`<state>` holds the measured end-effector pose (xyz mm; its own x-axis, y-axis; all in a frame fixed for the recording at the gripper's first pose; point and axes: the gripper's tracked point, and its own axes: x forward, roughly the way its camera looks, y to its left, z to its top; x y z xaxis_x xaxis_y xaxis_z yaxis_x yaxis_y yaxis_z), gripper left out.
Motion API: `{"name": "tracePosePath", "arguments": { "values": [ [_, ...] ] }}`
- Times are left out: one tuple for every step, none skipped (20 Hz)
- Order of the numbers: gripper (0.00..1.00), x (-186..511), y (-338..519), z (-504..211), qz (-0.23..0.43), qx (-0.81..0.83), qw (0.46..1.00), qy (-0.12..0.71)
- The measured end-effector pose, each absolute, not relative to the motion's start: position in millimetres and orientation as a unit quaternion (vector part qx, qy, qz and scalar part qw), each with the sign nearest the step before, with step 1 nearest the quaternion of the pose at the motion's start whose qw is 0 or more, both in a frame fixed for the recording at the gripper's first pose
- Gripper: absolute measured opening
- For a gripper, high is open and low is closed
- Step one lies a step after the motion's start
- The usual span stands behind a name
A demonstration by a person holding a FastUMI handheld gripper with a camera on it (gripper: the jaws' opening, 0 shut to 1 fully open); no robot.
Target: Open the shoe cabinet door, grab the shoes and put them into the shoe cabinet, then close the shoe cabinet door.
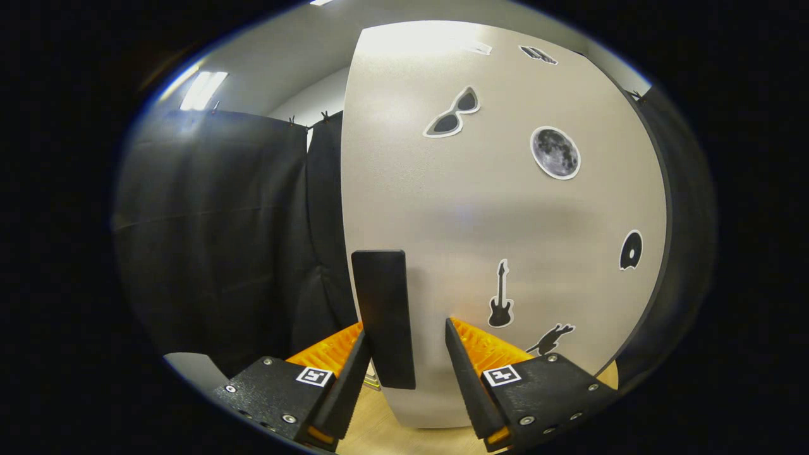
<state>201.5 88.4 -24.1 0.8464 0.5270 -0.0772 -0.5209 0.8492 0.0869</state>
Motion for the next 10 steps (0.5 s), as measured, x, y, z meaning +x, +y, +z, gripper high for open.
{"name": "tracePosePath", "arguments": {
  "values": [
    [0.73,203.5,87.9,-24.1,0.269,0.031,0.961,0.048],
    [0.73,204.9,87.9,-24.9,0.265,0.031,0.962,0.049],
    [0.74,206.7,88.4,-24.5,0.261,0.032,0.963,0.050],
    [0.74,208.0,89.0,-24.4,0.258,0.033,0.964,0.051],
    [0.75,209.1,89.8,-23.8,0.253,0.034,0.966,0.051],
    [0.75,210.2,91.1,-23.9,0.249,0.032,0.967,0.051],
    [0.75,211.3,91.7,-23.4,0.245,0.030,0.968,0.050],
    [0.75,211.7,92.2,-23.7,0.242,0.028,0.969,0.050],
    [0.76,212.1,92.8,-23.7,0.239,0.023,0.970,0.050],
    [0.76,213.5,93.3,-23.4,0.236,0.018,0.970,0.048]
  ]
}}
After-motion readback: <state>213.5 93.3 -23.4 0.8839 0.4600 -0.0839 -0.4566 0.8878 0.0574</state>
